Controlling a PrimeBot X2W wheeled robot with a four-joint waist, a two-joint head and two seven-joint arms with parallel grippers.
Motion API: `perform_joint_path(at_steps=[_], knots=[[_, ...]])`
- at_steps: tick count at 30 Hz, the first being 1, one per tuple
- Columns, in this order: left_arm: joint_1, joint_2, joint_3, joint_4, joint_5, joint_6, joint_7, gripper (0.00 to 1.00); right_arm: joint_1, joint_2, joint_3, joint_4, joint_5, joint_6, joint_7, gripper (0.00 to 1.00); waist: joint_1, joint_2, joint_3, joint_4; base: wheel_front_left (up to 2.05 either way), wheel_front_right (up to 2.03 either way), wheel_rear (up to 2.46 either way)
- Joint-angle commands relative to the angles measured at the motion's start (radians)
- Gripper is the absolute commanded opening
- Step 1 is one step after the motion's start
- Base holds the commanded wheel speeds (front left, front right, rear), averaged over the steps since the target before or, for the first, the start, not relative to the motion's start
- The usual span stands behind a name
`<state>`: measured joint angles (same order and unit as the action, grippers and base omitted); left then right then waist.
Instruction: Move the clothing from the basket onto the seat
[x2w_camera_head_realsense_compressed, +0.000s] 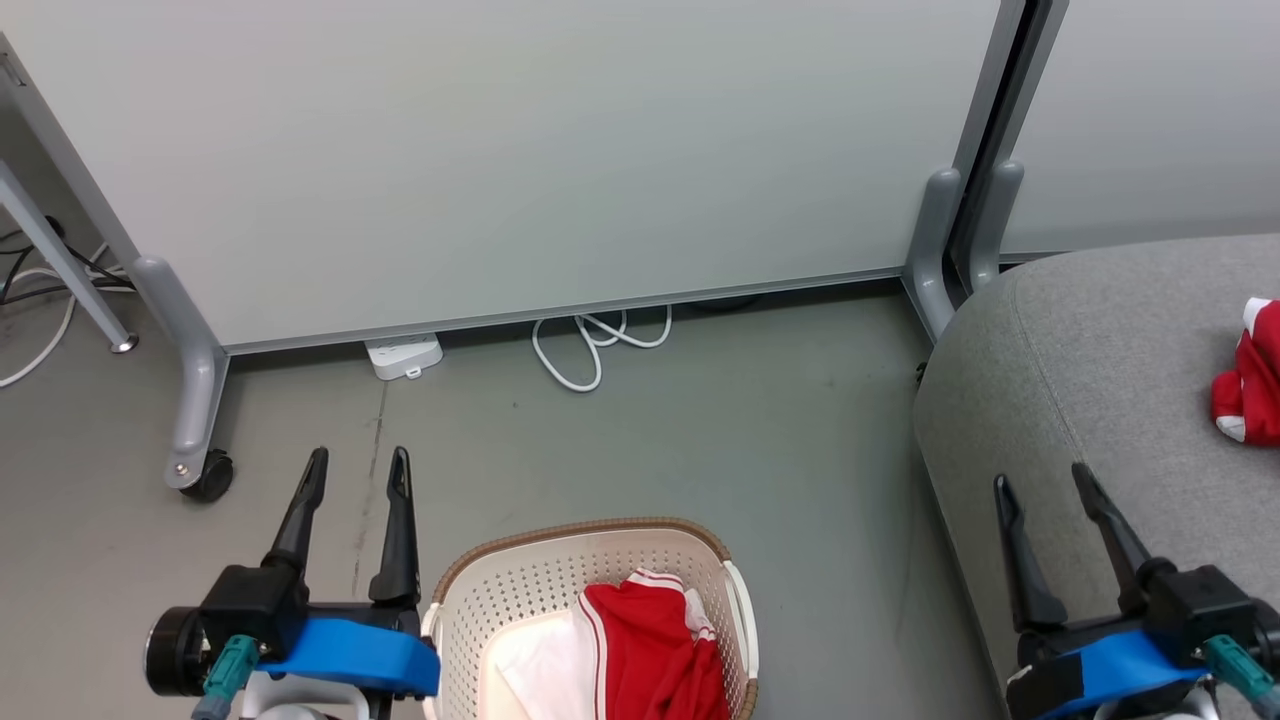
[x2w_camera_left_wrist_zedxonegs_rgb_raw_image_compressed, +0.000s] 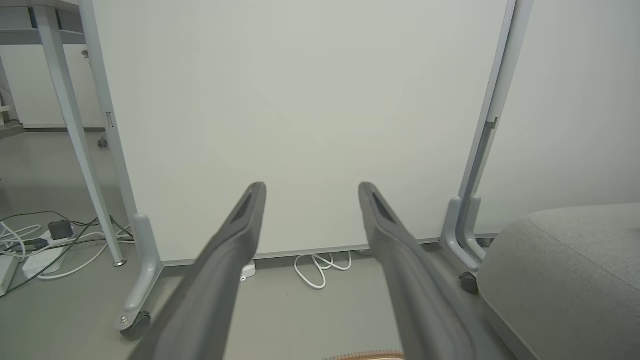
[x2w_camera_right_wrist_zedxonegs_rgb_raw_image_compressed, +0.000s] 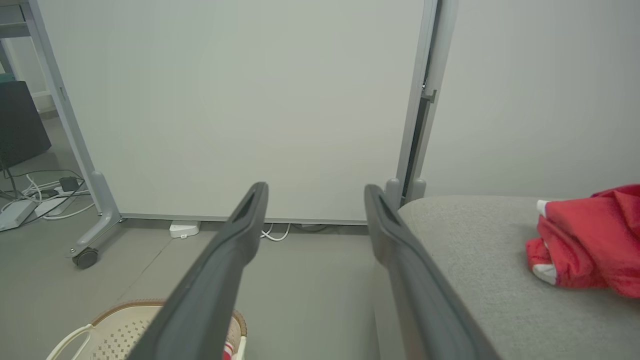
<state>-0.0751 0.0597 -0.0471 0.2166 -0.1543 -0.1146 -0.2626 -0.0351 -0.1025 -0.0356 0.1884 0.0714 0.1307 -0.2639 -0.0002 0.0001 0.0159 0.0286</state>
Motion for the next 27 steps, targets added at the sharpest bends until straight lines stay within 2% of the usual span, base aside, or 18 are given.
perform_joint_path(at_steps=[1, 22, 27], knots=[[0.011, -0.002, 0.002, 0.005, 0.007, -0.007, -0.003, 1.0, 0.02, 0.005, 0.002, 0.008, -0.002, 0.0, -0.001, 1.0, 0.0002, -0.0001, -0.004, 0.001, 0.0, 0.0, 0.0], [0.024, -0.01, 0.006, 0.025, 0.001, -0.018, -0.003, 1.0, 0.036, 0.017, -0.003, 0.053, 0.001, 0.0, -0.001, 1.0, 0.0002, -0.0001, -0.011, 0.004, 0.0, 0.0, 0.0], [-0.013, -0.01, -0.026, 0.034, 0.015, -0.019, -0.003, 1.0, 0.02, 0.017, 0.006, 0.049, 0.003, 0.0, -0.001, 1.0, 0.0002, -0.0001, -0.002, -0.003, 0.0, 0.0, 0.0]])
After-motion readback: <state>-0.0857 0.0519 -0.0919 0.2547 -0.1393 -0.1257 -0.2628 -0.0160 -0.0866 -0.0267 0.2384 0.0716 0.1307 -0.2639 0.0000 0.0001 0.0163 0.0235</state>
